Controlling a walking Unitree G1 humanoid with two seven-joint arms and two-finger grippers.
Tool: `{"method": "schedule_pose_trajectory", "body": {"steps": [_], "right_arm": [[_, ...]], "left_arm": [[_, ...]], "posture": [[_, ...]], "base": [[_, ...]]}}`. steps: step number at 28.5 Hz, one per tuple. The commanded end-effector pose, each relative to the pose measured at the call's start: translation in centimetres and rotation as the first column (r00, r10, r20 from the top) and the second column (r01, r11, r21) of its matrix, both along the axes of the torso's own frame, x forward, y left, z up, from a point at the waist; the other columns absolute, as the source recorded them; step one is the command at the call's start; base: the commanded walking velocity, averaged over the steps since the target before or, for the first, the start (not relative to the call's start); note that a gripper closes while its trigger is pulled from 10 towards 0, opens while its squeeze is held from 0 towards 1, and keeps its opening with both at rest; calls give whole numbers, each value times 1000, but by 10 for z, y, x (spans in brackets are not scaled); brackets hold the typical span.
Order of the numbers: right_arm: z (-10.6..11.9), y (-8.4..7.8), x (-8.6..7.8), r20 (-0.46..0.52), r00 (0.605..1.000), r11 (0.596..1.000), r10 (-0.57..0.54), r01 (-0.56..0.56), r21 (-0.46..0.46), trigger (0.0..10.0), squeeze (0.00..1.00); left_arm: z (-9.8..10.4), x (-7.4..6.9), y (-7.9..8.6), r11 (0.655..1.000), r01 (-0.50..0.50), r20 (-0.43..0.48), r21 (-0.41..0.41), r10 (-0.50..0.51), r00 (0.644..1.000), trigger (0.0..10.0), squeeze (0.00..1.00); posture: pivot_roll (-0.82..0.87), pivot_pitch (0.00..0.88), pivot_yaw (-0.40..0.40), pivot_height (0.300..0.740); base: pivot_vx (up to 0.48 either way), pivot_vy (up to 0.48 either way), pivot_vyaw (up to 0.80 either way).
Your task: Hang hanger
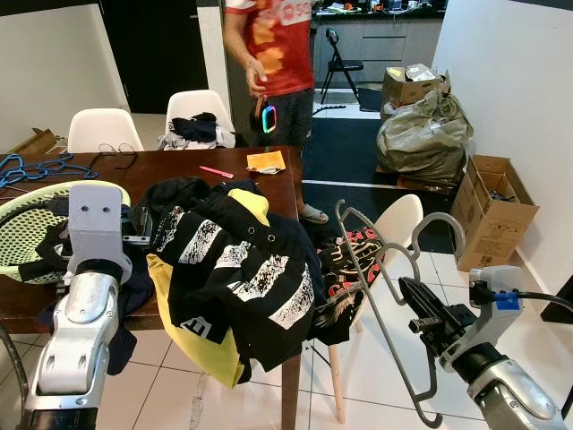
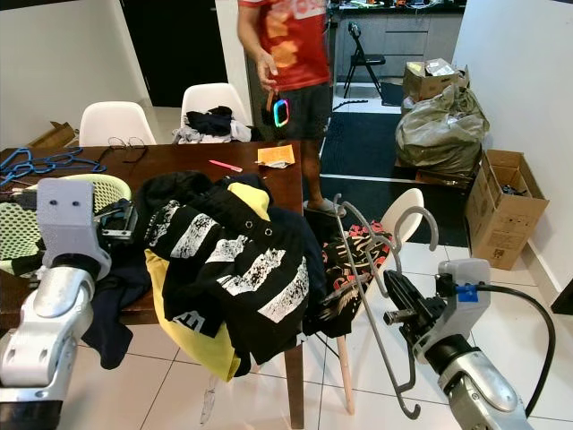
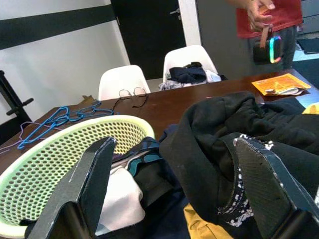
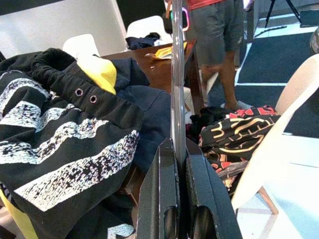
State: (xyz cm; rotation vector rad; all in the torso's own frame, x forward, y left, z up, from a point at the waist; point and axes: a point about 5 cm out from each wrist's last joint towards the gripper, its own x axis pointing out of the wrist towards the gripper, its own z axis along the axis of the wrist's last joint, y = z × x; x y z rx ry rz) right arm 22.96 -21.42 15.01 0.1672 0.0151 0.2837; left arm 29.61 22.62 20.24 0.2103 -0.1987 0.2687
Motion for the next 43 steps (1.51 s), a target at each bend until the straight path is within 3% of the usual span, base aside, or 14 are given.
{"method": "schedule_pose_trajectory", "body": {"steps": [1,33,43], "right_arm": [[-1,-1,1,-9,1000,1000,-6,6,16,10000,0],[0,0,2,-7,1000,1000,-5,5,8,10000,0],[1,2,0,13,1000,1000,9,-9,-17,10000,0]], "left_arm": [[-3,3,-4,1000,13,-26,-3,-13,1000,10000,0],[-4,6,-9,999,35,-29,-15,-35,999,10000,0],[-8,-1,1,1000,-16,-42,10,17,999,10000,0]], "posture": [[-56,0,18,740],[-66,0,24,740],[-63,0,22,740]], "base": [[0,0,0],[0,0,0],[0,0,238]]}}
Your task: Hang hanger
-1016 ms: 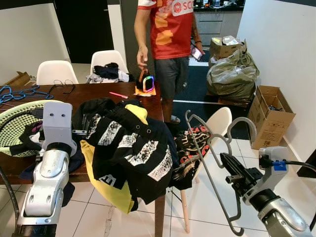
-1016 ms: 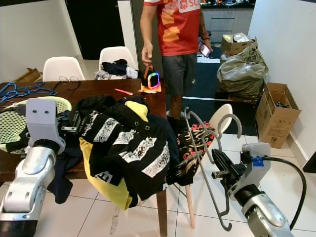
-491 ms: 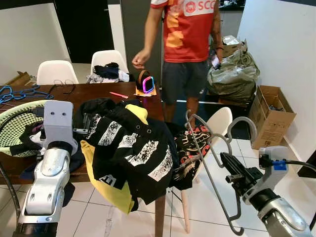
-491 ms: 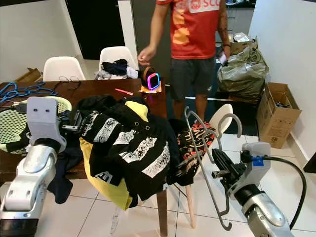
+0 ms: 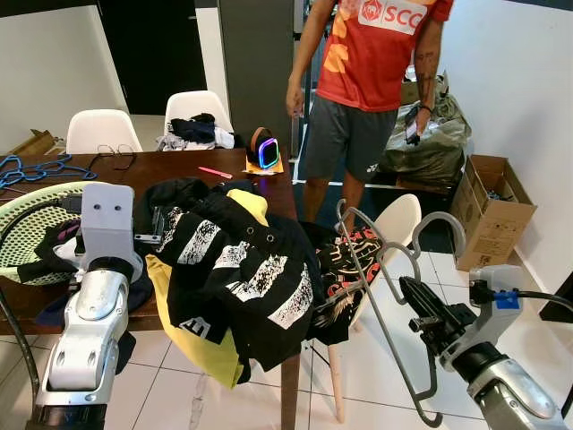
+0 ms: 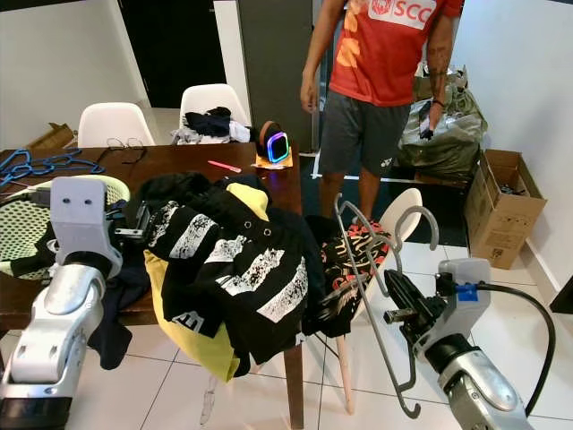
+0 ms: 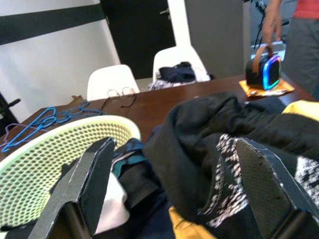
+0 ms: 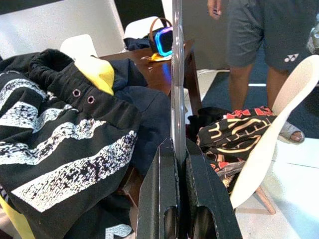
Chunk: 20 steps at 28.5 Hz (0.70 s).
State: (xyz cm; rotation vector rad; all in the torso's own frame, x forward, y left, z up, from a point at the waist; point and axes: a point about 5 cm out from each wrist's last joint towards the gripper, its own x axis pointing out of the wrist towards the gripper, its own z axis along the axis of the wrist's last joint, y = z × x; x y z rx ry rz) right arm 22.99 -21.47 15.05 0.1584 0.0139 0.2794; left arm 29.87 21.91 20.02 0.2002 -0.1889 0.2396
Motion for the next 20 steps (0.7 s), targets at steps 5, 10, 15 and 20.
{"method": "schedule_pose_trajectory", "body": {"steps": [5,10,15,20], "right_arm": [[1,2,0,11,1000,1000,18,-18,1,10000,0],[0,2,1,5,1000,1000,18,-18,19,10000,0],[1,0,0,2,1000,1000,14,-14,20,10000,0],[0,0,1,1,1000,1000,20,-20,10,10000,0]], "left_arm": [[2,-6,24,994,-101,-5,31,101,995,10000,0],[7,-6,31,993,-110,17,32,109,994,10000,0],[4,-5,25,998,-68,12,9,68,998,10000,0],[-1,-5,21,998,-54,0,-15,54,999,10000,0]], "posture": [[-52,0,15,740],[-53,0,15,740],[-55,0,6,740],[-59,0,14,740]], "base": [[0,0,794],[0,0,159],[0,0,0],[0,0,0]]}}
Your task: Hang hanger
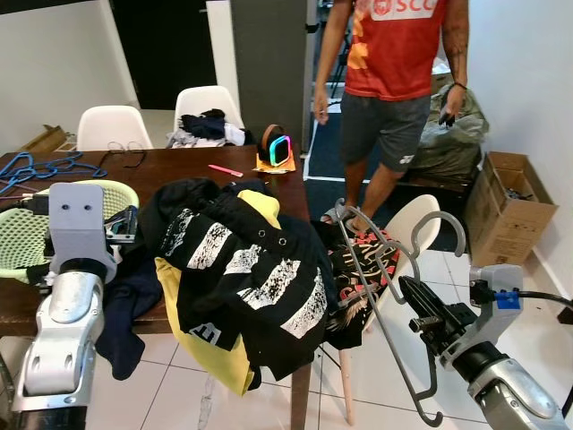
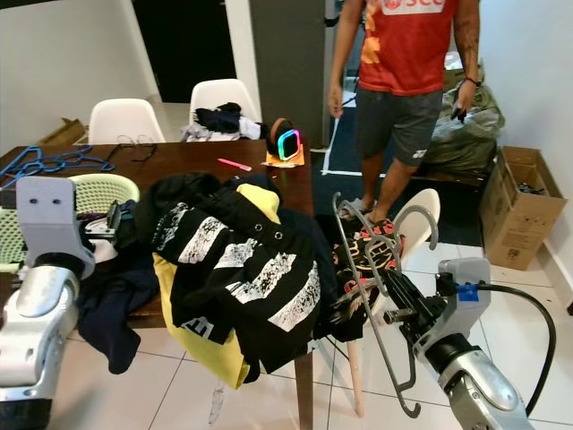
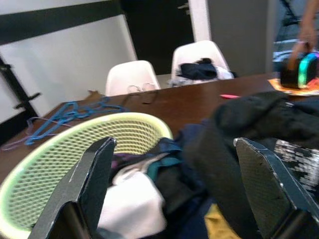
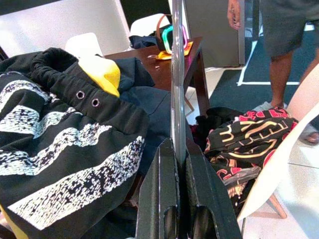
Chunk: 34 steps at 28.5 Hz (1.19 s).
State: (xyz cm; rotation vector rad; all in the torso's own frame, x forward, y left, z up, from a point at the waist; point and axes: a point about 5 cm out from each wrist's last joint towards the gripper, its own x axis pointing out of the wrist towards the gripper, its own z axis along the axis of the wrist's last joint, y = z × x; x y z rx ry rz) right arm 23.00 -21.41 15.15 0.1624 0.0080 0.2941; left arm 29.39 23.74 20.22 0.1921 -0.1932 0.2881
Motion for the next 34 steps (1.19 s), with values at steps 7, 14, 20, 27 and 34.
{"method": "schedule_pose_trajectory", "body": {"steps": [7,14,20,27,34], "right_arm": [[1,2,1,16,1000,1000,22,-22,-15,10000,0],[3,2,2,26,999,1000,20,-21,8,10000,0],[6,-1,3,47,999,998,-7,5,61,10000,0],[6,-5,6,39,998,990,-45,39,139,10000,0],[5,-5,7,26,999,988,-47,42,151,10000,0]], "left_arm": [[-5,-10,32,986,-160,-8,-40,160,987,10000,0],[-10,-19,60,959,-252,-12,-129,252,968,10000,0],[5,-10,67,959,-130,68,-253,152,986,10000,0],[15,29,41,942,134,114,-308,-104,988,10000,0],[20,42,29,921,227,132,-317,-194,972,10000,0]], "posture": [[-47,0,10,740],[-38,0,7,740],[-45,0,12,740],[-52,0,6,740],[-59,0,11,740]], "base": [[0,0,457],[0,0,800],[0,0,800],[0,0,457],[0,0,0]]}}
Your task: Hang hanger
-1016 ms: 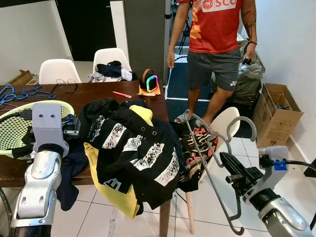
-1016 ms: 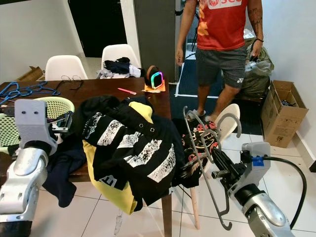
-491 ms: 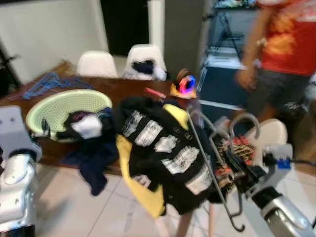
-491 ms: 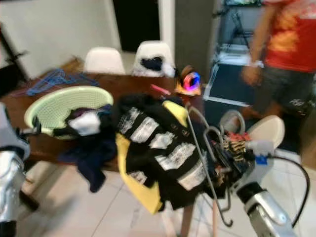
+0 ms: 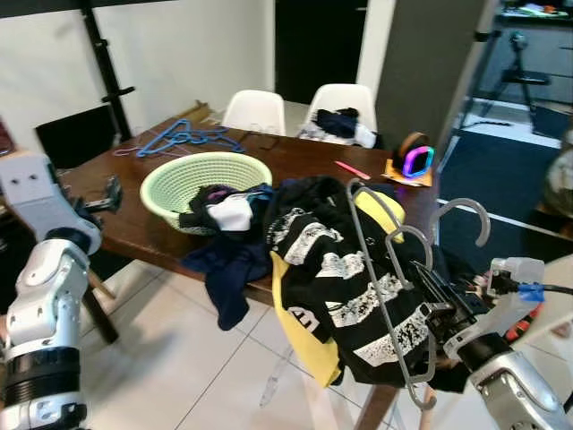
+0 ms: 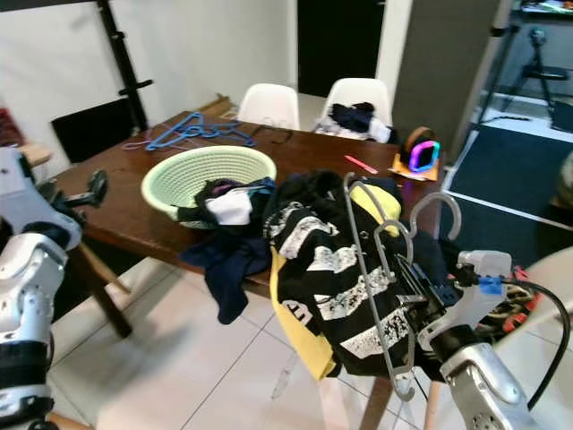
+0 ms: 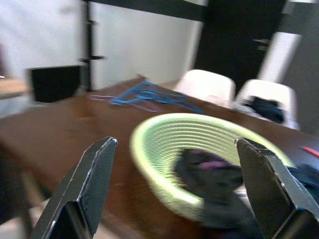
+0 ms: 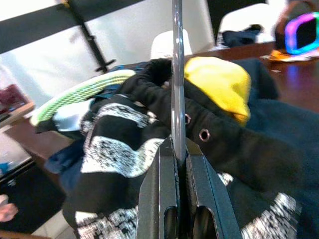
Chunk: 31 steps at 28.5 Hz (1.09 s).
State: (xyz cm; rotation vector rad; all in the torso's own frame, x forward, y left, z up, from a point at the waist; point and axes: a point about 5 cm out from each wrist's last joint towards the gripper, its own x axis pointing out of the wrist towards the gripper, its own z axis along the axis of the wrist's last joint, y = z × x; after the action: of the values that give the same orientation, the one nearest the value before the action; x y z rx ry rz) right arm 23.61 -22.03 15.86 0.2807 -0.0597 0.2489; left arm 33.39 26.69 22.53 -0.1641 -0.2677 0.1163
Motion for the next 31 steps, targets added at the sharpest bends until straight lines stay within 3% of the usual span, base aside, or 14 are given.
{"method": "schedule_pose_trajectory", "body": {"steps": [1,9,10,12,14,16,18,23,24,26,28,31], "right_arm": [[-3,2,2,-20,1000,999,1,0,33,10000,0],[0,0,4,-7,1000,998,-30,30,63,10000,0],[2,-1,3,3,999,997,-39,39,66,10000,0],[2,-1,3,3,999,997,-39,39,66,10000,0],[3,-3,2,12,998,996,-56,55,72,10000,0],[3,-3,2,12,998,996,-56,55,72,10000,0],[3,-4,1,10,998,996,-59,59,74,10000,0],[2,-5,1,4,998,996,-57,56,73,10000,0],[2,-6,1,-2,999,996,-54,54,72,10000,0],[2,-6,1,-2,999,996,-54,54,72,10000,0],[2,-6,2,-9,999,996,-51,51,72,10000,0],[3,-6,1,-11,999,996,-51,52,72,10000,0]], "left_arm": [[-4,9,-5,999,37,-16,-20,-37,999,10000,0],[-26,20,4,998,26,-93,-60,-31,995,10000,0],[-33,18,13,997,-4,-117,-76,-5,993,10000,0],[-33,18,13,997,-4,-117,-76,-5,993,10000,0],[-48,9,35,990,-85,-171,-110,66,983,10000,0],[-48,9,35,990,-85,-171,-110,66,983,10000,0],[-59,1,50,979,-143,-219,-147,108,970,10000,0],[-64,-2,57,971,-176,-238,-163,134,962,10000,0],[-68,-6,63,960,-230,-278,-160,180,944,10000,0],[-68,-6,63,960,-230,-278,-160,180,944,10000,0],[-75,-9,77,938,-319,-342,-138,257,904,10000,0],[-73,-8,83,932,-335,-345,-140,271,899,10000,0]], "posture": [[-72,0,23,740],[-116,0,42,740],[-129,0,48,740],[-129,0,48,740],[-139,0,49,740],[-139,0,49,740],[-132,0,40,740],[-131,0,33,740],[-131,0,34,740],[-131,0,34,740],[-140,0,34,740],[-144,0,34,740]], "base": [[0,0,-800],[0,0,-600],[0,0,0],[0,0,0],[0,0,0],[0,0,0],[0,0,0],[0,0,0],[0,0,0],[0,0,0],[0,0,0],[0,0,0]]}}
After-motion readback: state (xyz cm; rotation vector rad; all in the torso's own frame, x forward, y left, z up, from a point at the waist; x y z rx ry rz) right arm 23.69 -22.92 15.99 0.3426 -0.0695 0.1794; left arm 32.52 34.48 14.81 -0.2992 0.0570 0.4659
